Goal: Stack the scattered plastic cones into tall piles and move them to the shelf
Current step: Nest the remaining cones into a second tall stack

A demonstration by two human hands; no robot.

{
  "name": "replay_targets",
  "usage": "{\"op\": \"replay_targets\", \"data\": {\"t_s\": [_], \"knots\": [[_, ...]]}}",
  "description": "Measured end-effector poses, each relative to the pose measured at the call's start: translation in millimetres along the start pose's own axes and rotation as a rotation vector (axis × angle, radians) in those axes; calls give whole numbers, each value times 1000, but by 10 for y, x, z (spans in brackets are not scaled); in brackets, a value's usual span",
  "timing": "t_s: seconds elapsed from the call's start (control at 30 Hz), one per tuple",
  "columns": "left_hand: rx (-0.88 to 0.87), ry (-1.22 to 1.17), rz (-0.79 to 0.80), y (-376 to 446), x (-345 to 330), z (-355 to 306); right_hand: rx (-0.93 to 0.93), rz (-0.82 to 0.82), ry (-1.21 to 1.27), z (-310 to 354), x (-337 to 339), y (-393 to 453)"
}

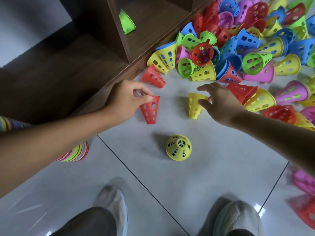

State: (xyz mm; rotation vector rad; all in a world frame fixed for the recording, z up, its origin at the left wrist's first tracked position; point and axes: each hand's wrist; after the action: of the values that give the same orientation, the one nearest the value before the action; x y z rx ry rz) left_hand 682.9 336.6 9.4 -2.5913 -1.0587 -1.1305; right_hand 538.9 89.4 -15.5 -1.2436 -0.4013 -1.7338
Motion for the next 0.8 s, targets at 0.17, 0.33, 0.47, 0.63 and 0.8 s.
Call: {"op": "replay_targets", "data": {"t_s": [0.17,0.33,0.47,0.63,0.8], "knots": [[197,-397,-94,-165,-25,-354,-61,-73,-33,-116,-99,-9],[462,-735,-59,-325,-83,-494,-91,-123,26,-247,-130,-200],[541,-907,12,-441,-158,-552,-179,-140,205,-338,-132,-397],[564,-930,80,-611,-270,-545,-434,-83,658,-384,-95,-613],[561,-846,95,-771,-353,-495,-494,93,1153,-97,138,-862]]}}
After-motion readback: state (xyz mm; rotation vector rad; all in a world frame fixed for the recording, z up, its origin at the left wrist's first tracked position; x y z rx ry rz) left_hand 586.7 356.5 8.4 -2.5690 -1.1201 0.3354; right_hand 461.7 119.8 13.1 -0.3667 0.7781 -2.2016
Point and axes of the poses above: each hand's wrist, its own y-axis towards the middle knuckle, its own x-axis out of the back of the hand, z = x × y, and after that the axes turned 14 degrees about -x, right-handed
